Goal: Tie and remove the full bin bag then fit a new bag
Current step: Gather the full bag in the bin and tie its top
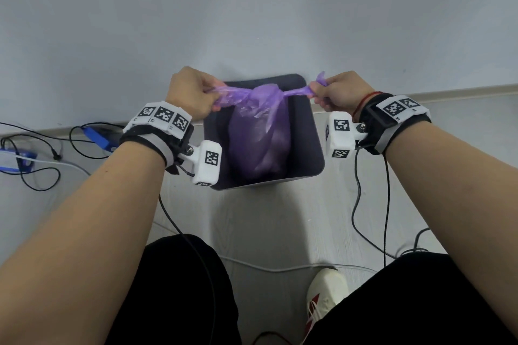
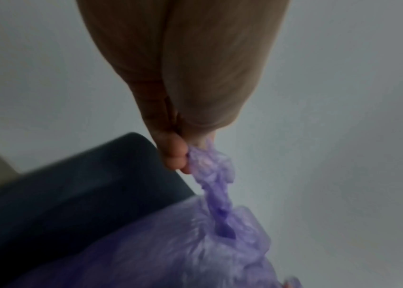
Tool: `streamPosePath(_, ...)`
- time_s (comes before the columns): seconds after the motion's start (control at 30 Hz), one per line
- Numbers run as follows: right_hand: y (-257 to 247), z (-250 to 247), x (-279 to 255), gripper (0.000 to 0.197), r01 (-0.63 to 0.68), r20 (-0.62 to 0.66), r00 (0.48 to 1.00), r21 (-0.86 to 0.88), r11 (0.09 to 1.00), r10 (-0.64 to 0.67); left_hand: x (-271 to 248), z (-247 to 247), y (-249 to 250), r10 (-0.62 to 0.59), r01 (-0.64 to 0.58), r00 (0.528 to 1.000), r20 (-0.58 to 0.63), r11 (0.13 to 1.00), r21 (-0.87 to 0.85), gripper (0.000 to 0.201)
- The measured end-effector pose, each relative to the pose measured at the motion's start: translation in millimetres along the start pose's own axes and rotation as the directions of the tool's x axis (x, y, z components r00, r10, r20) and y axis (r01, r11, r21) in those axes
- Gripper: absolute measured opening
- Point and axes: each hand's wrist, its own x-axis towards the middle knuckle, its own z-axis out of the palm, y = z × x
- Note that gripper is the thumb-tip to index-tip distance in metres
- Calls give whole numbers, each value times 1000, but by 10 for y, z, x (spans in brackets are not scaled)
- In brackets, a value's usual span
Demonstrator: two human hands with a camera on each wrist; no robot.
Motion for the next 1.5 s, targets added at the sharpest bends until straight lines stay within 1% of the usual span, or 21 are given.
streamPosePath(0.1,57,-56,48,26,-39,-96,995,-57,998,33,-19,-4,-129,-65,65,998,0,997,38,14)
streamPosePath(0.17,11,-26,45,22,37,-112,993,55,998,-30,-32,63,-98,-53,53,999,13,999,-9,10)
streamPosePath(0.2,-28,-2,26,21,85,-97,993,134,987,-72,-33,104,-57,-47,50,998,31,991,-127,12)
streamPosePath(0.23,-77,29,-3,19,121,-66,992,198,973,-110,-64,132,27,-69,88,995,75,951,-297,15)
streamPosePath(0.3,-166,118,-40,18,135,38,988,261,956,-150,-128,195,212,-104,195,976,192,813,-550,23)
streamPosePath(0.37,-238,250,-52,24,90,133,982,289,953,-133,-186,274,383,-99,262,955,281,724,-637,30)
streamPosePath(0.4,-274,314,-57,28,67,159,980,301,951,-120,-174,314,408,-100,276,950,296,713,-645,33)
streamPosePath(0.47,-319,417,-76,36,68,169,979,238,969,-111,-148,362,439,-125,284,948,293,749,-599,36)
streamPosePath(0.53,-282,460,-76,40,152,160,976,-32,988,-145,-103,343,402,-163,257,957,239,859,-443,32)
streamPosePath(0.6,-205,460,-52,42,284,179,957,-391,876,-230,-93,313,342,-164,201,971,177,955,-219,33)
streamPosePath(0.67,-177,469,-50,42,344,200,939,-598,724,-281,-102,301,264,-96,101,987,129,994,-33,31)
streamPosePath(0.73,-182,450,-67,44,320,179,945,-680,660,-274,-111,282,212,-73,71,990,120,997,23,26)
streamPosePath(0.9,-152,281,-4,40,223,85,968,-723,654,-236,-82,172,184,-46,35,996,79,991,132,31)
streamPosePath(1.03,-163,278,-8,38,266,142,960,-730,629,-241,-90,178,203,-25,11,997,70,981,192,33)
streamPosePath(1.1,-155,282,-11,23,334,218,942,-689,643,-255,-78,161,245,-31,23,995,91,995,96,31)
streamPosePath(1.13,-165,303,-36,25,369,265,929,-677,636,-256,-69,150,290,-45,48,993,106,998,-32,34)
streamPosePath(1.23,-229,463,-103,77,479,420,875,-675,560,-242,-41,149,523,-41,94,989,141,917,-388,37)
streamPosePath(1.3,-230,604,-128,83,526,484,847,-703,478,-221,-65,184,697,18,79,982,187,863,-499,36)
streamPosePath(1.37,-175,727,-106,60,516,480,854,-723,459,-204,-122,234,805,82,65,968,238,833,-550,35)
streamPosePath(1.43,-109,809,-86,21,497,429,868,-725,477,-251,-158,285,814,106,66,959,264,820,-569,34)
streamPosePath(1.5,-60,781,-58,17,489,369,871,-719,494,-324,-165,311,768,95,67,969,230,792,-607,32)
